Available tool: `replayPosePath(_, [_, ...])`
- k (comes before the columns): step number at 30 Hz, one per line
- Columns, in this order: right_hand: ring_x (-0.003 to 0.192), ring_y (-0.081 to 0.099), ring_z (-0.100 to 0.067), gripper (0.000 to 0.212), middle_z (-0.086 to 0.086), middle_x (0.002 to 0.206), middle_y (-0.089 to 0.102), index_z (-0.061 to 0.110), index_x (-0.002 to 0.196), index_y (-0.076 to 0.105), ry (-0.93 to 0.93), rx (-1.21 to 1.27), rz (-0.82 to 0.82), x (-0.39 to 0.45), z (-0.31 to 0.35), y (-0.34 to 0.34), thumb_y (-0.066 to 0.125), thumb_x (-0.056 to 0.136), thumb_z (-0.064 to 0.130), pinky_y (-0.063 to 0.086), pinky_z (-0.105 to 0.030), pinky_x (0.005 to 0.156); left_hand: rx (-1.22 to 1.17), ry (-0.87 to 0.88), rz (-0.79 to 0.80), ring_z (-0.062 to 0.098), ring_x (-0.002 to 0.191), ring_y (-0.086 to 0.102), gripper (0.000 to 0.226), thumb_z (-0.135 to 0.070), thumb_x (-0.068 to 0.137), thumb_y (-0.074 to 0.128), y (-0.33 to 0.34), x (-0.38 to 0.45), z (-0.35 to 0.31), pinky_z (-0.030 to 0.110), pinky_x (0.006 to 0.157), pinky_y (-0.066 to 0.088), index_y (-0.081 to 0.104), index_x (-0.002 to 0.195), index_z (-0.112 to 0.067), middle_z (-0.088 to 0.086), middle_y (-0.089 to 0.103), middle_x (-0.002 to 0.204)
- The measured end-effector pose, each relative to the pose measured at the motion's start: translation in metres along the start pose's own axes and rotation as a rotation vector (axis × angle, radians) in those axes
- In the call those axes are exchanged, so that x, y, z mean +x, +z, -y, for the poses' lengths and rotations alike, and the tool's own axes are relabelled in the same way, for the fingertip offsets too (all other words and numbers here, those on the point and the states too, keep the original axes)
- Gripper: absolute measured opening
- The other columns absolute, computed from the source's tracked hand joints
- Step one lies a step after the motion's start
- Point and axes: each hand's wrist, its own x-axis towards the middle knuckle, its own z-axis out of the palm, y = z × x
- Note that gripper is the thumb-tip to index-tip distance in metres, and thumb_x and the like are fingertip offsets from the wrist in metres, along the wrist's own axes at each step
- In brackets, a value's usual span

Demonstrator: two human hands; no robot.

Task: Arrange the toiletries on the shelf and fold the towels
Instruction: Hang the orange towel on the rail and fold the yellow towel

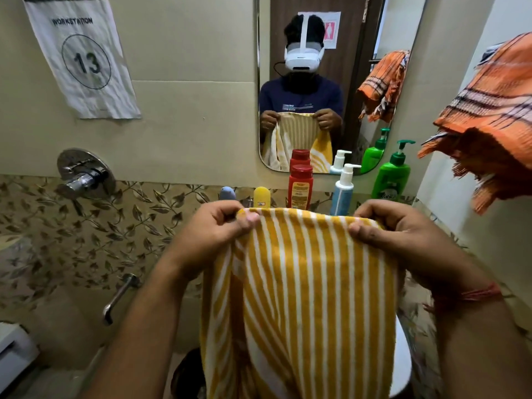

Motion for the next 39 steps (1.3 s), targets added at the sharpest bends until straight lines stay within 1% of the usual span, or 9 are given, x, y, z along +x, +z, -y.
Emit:
replayPosePath(4, [0.079, 0.061, -0.012, 0.011, 0.004, 0.084, 0.063, 0.02, 0.089, 0.062, -0.128, -0.34, 0.184, 0.017, 0.016, 0.024, 0.071, 0.088, 0.026, 0.051, -0.028, 0.065, 0.291, -0.001, 0.332, 0.001, 0.09, 0.07, 0.043, -0.039, 0.086, 0.072, 0.04, 0.009, -0.021, 0.021, 0.077, 0.057, 0.061, 0.128, -0.035, -0.01, 0.071, 0.104])
replayPosePath(8, [0.068, 0.051, -0.007, 0.012, 0.005, 0.076, 0.056, 0.02, 0.083, 0.056, -0.166, -0.404, 0.21, 0.02, 0.012, 0.029, 0.067, 0.089, 0.022, 0.043, -0.025, 0.057, 0.271, 0.039, 0.34, 0.006, 0.075, 0.063, 0.012, -0.029, 0.093, 0.068, 0.04, 0.011, -0.014, 0.026, 0.071, 0.052, 0.072, 0.1, -0.02, -0.008, 0.068, 0.083])
replayPosePath(12, [0.068, 0.049, -0.005, 0.019, 0.01, 0.073, 0.052, 0.018, 0.08, 0.054, -0.019, -0.217, 0.28, 0.013, 0.001, 0.015, 0.069, 0.086, 0.028, 0.042, -0.022, 0.062, 0.232, 0.036, 0.301, 0.008, 0.082, 0.067, 0.023, -0.039, 0.089, 0.063, 0.019, 0.006, -0.007, 0.024, 0.075, 0.053, 0.072, 0.091, -0.017, -0.009, 0.07, 0.083])
replayPosePath(18, [0.089, 0.064, -0.018, 0.026, -0.005, 0.095, 0.066, 0.016, 0.114, 0.062, 0.011, -0.011, 0.381, 0.024, 0.001, 0.036, 0.069, 0.09, 0.021, 0.055, -0.029, 0.078, 0.174, 0.083, 0.371, 0.008, 0.078, 0.064, 0.014, -0.025, 0.095, 0.063, 0.029, 0.007, -0.006, 0.021, 0.071, 0.051, 0.072, 0.091, -0.014, -0.008, 0.066, 0.08])
replayPosePath(22, [0.078, 0.054, -0.015, 0.009, -0.002, 0.083, 0.057, 0.014, 0.092, 0.065, -0.049, 0.106, 0.376, 0.024, -0.002, 0.038, 0.071, 0.086, 0.018, 0.046, -0.023, 0.066, 0.07, 0.12, 0.429, 0.007, 0.077, 0.063, 0.011, -0.032, 0.091, 0.064, 0.024, 0.007, -0.008, 0.02, 0.071, 0.05, 0.072, 0.086, -0.028, -0.009, 0.066, 0.079])
replayPosePath(29, [0.067, 0.052, -0.015, 0.047, -0.001, 0.073, 0.053, 0.016, 0.075, 0.063, 0.04, 0.252, 0.12, 0.011, -0.028, 0.008, 0.082, 0.064, 0.057, 0.04, -0.023, 0.053, -0.251, 0.104, 0.033, 0.008, 0.063, 0.058, 0.014, -0.025, 0.084, 0.069, -0.019, 0.003, 0.014, 0.019, 0.058, 0.049, 0.072, 0.072, -0.021, -0.003, 0.062, 0.068])
replayPosePath(31, [0.071, 0.052, -0.017, 0.042, -0.003, 0.076, 0.052, 0.015, 0.079, 0.061, 0.05, 0.198, 0.057, 0.01, -0.029, 0.0, 0.078, 0.07, 0.053, 0.04, -0.025, 0.055, -0.241, 0.051, -0.069, 0.01, 0.065, 0.058, 0.017, -0.024, 0.085, 0.064, -0.021, 0.006, 0.02, 0.021, 0.059, 0.049, 0.071, 0.07, -0.021, -0.002, 0.062, 0.069])
replayPosePath(36, [0.068, 0.05, -0.011, 0.019, 0.002, 0.073, 0.051, 0.013, 0.08, 0.053, -0.06, 0.067, 0.186, 0.024, -0.009, 0.028, 0.07, 0.086, 0.019, 0.042, -0.022, 0.056, 0.009, -0.084, 0.169, 0.017, 0.073, 0.068, 0.029, -0.037, 0.084, 0.072, 0.011, 0.011, 0.011, 0.027, 0.073, 0.055, 0.071, 0.113, -0.03, -0.005, 0.069, 0.077])
replayPosePath(39, [0.071, 0.047, -0.012, 0.02, 0.005, 0.075, 0.049, 0.023, 0.077, 0.049, -0.141, -0.121, 0.223, 0.033, -0.007, 0.049, 0.066, 0.088, 0.02, 0.042, -0.03, 0.061, 0.073, -0.047, 0.386, 0.023, 0.102, 0.071, 0.045, -0.041, 0.086, 0.074, 0.031, 0.015, 0.006, 0.043, 0.096, 0.055, 0.062, 0.129, -0.037, 0.0, 0.073, 0.109])
